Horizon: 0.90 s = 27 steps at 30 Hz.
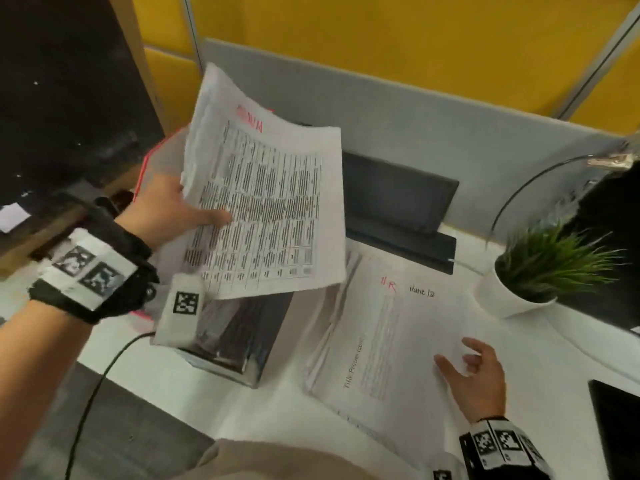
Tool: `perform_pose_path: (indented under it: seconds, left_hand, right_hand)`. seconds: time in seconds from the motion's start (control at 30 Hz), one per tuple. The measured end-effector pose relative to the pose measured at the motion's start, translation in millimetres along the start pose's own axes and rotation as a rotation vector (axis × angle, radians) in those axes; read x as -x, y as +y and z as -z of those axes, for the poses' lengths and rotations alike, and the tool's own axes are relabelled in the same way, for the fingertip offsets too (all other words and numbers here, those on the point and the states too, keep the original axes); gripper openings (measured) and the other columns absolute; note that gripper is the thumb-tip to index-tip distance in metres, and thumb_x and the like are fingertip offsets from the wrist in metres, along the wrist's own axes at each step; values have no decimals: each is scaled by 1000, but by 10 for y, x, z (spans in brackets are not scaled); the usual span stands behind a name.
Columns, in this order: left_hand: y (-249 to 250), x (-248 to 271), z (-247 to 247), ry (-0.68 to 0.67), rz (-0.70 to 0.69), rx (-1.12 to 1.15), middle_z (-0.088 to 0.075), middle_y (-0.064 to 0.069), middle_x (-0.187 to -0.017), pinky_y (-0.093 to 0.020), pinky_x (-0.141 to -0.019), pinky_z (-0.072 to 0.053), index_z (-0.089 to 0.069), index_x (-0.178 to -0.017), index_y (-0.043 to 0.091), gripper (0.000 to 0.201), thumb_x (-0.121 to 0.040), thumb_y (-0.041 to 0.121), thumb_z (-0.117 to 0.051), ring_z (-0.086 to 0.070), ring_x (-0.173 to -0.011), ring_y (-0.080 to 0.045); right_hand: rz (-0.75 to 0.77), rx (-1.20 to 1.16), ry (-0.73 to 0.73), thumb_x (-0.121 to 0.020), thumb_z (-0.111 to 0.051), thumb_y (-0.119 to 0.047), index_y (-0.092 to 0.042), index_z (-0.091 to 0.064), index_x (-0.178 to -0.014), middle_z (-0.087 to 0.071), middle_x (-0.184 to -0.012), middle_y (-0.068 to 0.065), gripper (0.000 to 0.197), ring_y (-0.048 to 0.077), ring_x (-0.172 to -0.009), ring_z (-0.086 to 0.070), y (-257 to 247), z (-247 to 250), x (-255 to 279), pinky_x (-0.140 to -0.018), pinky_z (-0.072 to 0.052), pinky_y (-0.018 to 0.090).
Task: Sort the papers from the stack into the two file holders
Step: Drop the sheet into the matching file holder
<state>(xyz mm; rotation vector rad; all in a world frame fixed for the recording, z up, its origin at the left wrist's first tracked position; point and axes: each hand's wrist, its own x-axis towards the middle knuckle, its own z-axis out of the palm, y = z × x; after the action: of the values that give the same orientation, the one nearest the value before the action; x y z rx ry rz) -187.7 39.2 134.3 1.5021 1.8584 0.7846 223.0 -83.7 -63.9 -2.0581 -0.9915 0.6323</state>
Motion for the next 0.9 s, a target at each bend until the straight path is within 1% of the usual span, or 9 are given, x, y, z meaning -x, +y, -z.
perform_pose_path:
  seconds: [0.1, 0.2, 0.3, 0.37, 0.4, 0.6, 0.7, 0.77, 0.9]
  left_hand:
    - [-77, 65, -270, -10, -70, -161, -61, 0, -87, -23, -56, -34, -61, -101, 14, 34, -72, 16, -78, -53, -73, -14]
    - [-157, 74, -566, -30, -82, -342, -64, -15, -91, -27, -64, -38, -63, -104, 3, 32, -75, 12, -74, -56, -78, -24]
    - [-251, 5, -797, -140, 29, -432, -64, -17, -106, -33, -76, -48, -56, -115, 3, 50, -71, 12, -78, -60, -91, -29]
    - [-282, -72, -885, -197, 59, -522, -60, -19, -116, -38, -89, -49, -52, -119, 2, 53, -73, 13, -77, -58, -105, -34]
    - [-283, -103, -911, -225, 71, -572, -59, -19, -117, -40, -92, -49, -50, -120, 2, 53, -75, 13, -76, -58, -107, -35]
    - [-245, -217, -954, -340, 107, -771, -60, -14, -117, -42, -93, -49, -50, -122, 5, 53, -77, 19, -74, -59, -106, -31]
    - [-220, -233, -914, -287, 64, -782, -61, -11, -114, -42, -91, -50, -50, -121, 10, 45, -81, 18, -68, -60, -103, -30]
    - [-165, -237, -868, -199, 7, -743, -62, -10, -114, -43, -90, -50, -51, -121, 14, 37, -86, 17, -61, -60, -103, -29]
    - [93, -205, -795, 23, -166, -450, -67, -4, -103, -38, -84, -51, -58, -112, 19, 25, -88, 17, -56, -62, -94, -26]
  right_hand:
    - [-83, 62, -11, -66, -83, -17, -11, -50, -123, -54, -110, 22, 66, 35, -102, -53, 71, -30, 44, -95, -42, 43]
    - [-96, 97, -48, -65, -83, -16, -10, -47, -128, -52, -113, 22, 73, 35, -105, -53, 118, -81, 80, -98, -42, 44]
    - [-110, 97, -85, -66, -82, -14, -10, -43, -133, -50, -117, 22, 77, 35, -105, -54, 151, -122, 93, -98, -43, 45]
    - [-107, 110, -108, -68, -81, -12, -11, -41, -135, -49, -119, 21, 77, 34, -104, -55, 160, -144, 105, -97, -44, 45]
    - [-105, 108, -115, -69, -80, -10, -11, -40, -135, -49, -119, 21, 77, 34, -103, -55, 166, -150, 113, -97, -44, 45]
    - [-112, 115, -137, -71, -76, -2, -8, -40, -137, -48, -120, 23, 75, 35, -103, -55, 172, -157, 124, -96, -44, 42]
    - [-113, 139, -150, -72, -76, -2, -7, -41, -137, -49, -120, 23, 74, 35, -105, -55, 164, -165, 123, -97, -44, 41]
    - [-112, 151, -153, -72, -76, -2, -7, -42, -136, -48, -119, 22, 73, 34, -105, -55, 156, -166, 129, -97, -44, 41]
    - [-111, 177, -172, -74, -74, -3, -6, -43, -136, -45, -122, 21, 69, 34, -107, -54, 139, -165, 137, -98, -43, 40]
